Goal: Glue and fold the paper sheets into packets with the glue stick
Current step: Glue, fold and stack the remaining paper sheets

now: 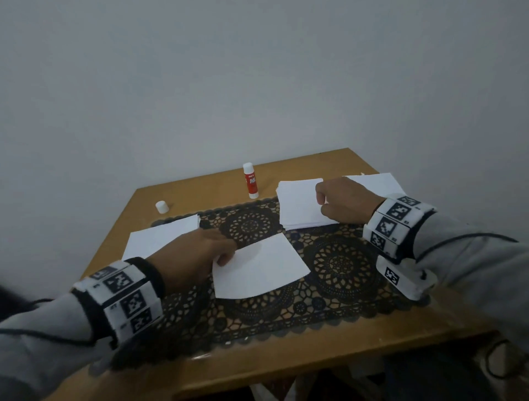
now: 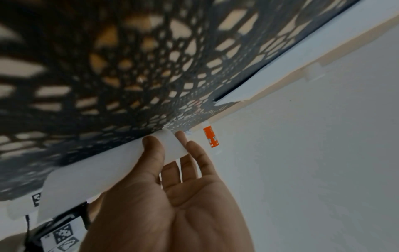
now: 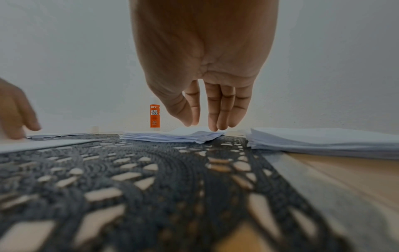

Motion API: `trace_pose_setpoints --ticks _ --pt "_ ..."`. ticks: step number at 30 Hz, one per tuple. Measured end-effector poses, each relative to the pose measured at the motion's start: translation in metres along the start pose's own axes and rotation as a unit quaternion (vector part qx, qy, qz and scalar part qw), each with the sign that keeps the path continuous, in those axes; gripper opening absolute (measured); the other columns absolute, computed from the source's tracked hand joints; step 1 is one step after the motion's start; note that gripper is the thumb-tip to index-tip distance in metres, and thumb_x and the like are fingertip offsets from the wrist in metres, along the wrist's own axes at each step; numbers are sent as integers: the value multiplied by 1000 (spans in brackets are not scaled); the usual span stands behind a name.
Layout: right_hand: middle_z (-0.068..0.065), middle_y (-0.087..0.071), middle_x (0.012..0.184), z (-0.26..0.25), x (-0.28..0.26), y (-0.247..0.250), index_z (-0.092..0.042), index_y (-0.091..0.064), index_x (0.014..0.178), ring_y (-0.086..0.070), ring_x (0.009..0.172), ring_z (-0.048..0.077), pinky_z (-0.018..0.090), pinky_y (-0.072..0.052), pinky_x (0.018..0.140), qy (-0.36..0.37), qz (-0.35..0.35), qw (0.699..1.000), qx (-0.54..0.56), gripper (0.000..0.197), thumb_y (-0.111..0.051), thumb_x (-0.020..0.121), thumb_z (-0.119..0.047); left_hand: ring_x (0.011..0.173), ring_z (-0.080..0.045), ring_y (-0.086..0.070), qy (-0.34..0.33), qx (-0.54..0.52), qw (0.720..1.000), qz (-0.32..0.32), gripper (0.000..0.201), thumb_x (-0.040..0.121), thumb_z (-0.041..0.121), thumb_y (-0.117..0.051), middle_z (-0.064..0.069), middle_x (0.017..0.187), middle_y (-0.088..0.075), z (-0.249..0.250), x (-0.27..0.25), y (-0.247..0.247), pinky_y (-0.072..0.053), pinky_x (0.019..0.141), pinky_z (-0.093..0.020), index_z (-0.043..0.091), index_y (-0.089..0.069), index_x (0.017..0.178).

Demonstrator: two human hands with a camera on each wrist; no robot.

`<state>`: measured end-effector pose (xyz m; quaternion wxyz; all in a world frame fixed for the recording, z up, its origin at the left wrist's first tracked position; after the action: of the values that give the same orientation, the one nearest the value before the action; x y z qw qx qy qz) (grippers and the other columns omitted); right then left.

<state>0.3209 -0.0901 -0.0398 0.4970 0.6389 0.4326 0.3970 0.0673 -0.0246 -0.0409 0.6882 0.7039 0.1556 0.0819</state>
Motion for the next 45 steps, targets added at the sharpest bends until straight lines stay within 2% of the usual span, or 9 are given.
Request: trace_pose_setpoints --ticks 10,14,19,24,29,32,35,40,45 --pt "-2 -53 96 3 4 -5 -17 -54 94 -50 93 18 29 -42 79 17 -9 1000 7 8 -55 89 -12 106 -17 -54 -48 32 998 -3 27 78 -3 -53 1 112 -62 -4 -16 -6 -46 88 -31 23 -49 83" --pt "1 -58 100 2 6 -7 -19 -53 92 -53 91 19 30 -43 77 19 -6 1000 -3 7 -55 89 -14 127 -14 -46 -48 39 998 -13 48 79 -6 -55 6 132 -56 -9 -17 -5 -35 107 -30 25 -61 116" --pt "3 -63 98 -13 20 6 -15 -59 97 -55 89 19 34 -46 77 26 37 999 -2 9 -59 89 -19 136 -10 -34 -39 30 998 -42 66 81 -1 -55 7 147 -42 -2 -21 -14 -25 115 -27 28 -45 140" --pt "-3 -59 90 -56 65 17 -14 -62 98 -57 85 16 27 -42 69 -8 62 985 162 17 -70 84 -20 134 -9 -36 -23 -19 999 -42 68 80 -1 -49 7 147 -43 -4 -19 -12 -29 114 -30 32 -47 139" --pt "6 -61 104 -80 112 -11 -10 -53 122 -59 90 22 38 -53 84 -75 37 962 261 52 -78 79 -27 129 -11 -44 -36 -27 998 -36 63 79 2 -48 5 141 -50 -4 -14 -10 -35 110 -30 30 -54 135" --pt "5 -66 98 -87 127 -23 -11 -63 110 -59 84 20 31 -46 71 -76 31 969 232 41 -79 77 -28 128 -14 -46 -44 -15 998 -45 61 80 5 -49 4 141 -50 -2 -15 -12 -37 108 -32 30 -52 136" --pt "1 -61 77 -91 128 -25 -11 -65 91 -57 73 17 25 -38 58 -72 38 975 205 24 -77 78 -28 127 -15 -47 -47 -8 998 -40 62 80 5 -48 3 140 -50 -1 -15 -11 -39 106 -33 30 -52 136" --pt "8 -66 80 -98 108 -10 -4 -65 88 -63 73 22 35 -53 70 -23 71 970 232 22 -67 85 -26 125 -15 -49 -43 -17 998 -36 62 77 5 -47 2 137 -54 -1 -16 -10 -40 105 -33 29 -55 134" --pt "11 -69 83 -110 71 -2 -7 -62 88 -66 65 20 32 -58 62 20 14 965 261 17 -67 88 -23 130 -13 -43 -22 -24 998 -50 59 82 4 -47 2 142 -49 5 -23 -9 -35 110 -31 28 -52 136"
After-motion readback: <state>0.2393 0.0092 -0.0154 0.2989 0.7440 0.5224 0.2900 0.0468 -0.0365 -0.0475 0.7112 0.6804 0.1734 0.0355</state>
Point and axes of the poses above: each hand's wrist, its own x-axis towards the middle knuckle, its own y-axis out of the back of the hand, z = x × y, the point moved 6 cm from there along x, towards the middle knuckle
